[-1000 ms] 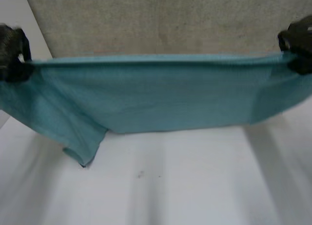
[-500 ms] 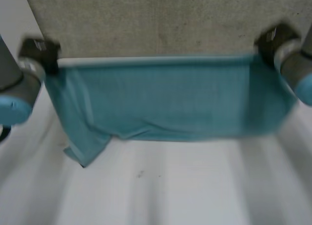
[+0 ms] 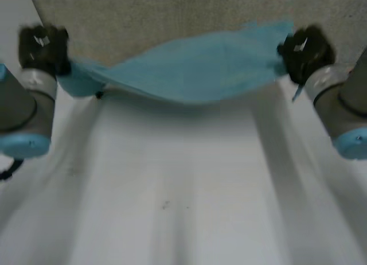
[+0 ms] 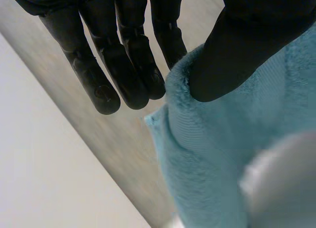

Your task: Fold the laundry

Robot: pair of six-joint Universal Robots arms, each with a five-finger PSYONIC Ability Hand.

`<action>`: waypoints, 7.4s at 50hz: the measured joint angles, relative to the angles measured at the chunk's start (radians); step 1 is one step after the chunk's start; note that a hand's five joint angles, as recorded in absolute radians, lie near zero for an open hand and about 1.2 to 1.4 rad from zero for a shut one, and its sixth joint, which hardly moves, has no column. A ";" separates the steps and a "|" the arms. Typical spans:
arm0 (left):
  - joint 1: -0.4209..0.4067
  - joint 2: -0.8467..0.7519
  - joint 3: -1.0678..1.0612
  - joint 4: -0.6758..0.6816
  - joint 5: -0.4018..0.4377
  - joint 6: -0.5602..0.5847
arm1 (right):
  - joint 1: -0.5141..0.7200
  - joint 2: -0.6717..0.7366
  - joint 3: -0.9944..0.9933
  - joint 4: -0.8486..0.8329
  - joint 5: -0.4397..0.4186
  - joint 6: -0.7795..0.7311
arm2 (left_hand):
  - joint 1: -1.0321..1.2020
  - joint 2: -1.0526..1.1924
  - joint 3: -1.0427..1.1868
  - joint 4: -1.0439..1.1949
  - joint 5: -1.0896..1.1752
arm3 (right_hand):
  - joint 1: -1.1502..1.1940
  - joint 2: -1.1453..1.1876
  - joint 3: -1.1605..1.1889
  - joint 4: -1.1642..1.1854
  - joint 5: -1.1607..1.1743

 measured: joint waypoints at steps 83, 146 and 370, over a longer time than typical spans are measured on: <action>0.122 0.227 -0.493 -0.362 0.177 0.279 | -0.377 -0.177 0.417 0.376 -0.114 -0.189 | 0.000 0.000 0.000 0.000 0.000 | 0.000 0.001 0.000 -0.002 -0.024; 0.091 -0.002 -0.505 0.098 0.269 0.162 | -0.273 -0.157 0.479 -0.016 -0.124 0.153 | -0.453 -0.506 -0.494 -0.502 -0.457 | 0.000 0.002 0.004 -0.001 -0.001; 0.219 -0.173 -0.122 0.058 0.361 0.189 | -0.409 0.071 0.297 0.184 -0.264 0.264 | -0.529 -0.601 -0.592 -0.601 -0.563 | -0.686 -0.862 -0.853 -0.862 -0.841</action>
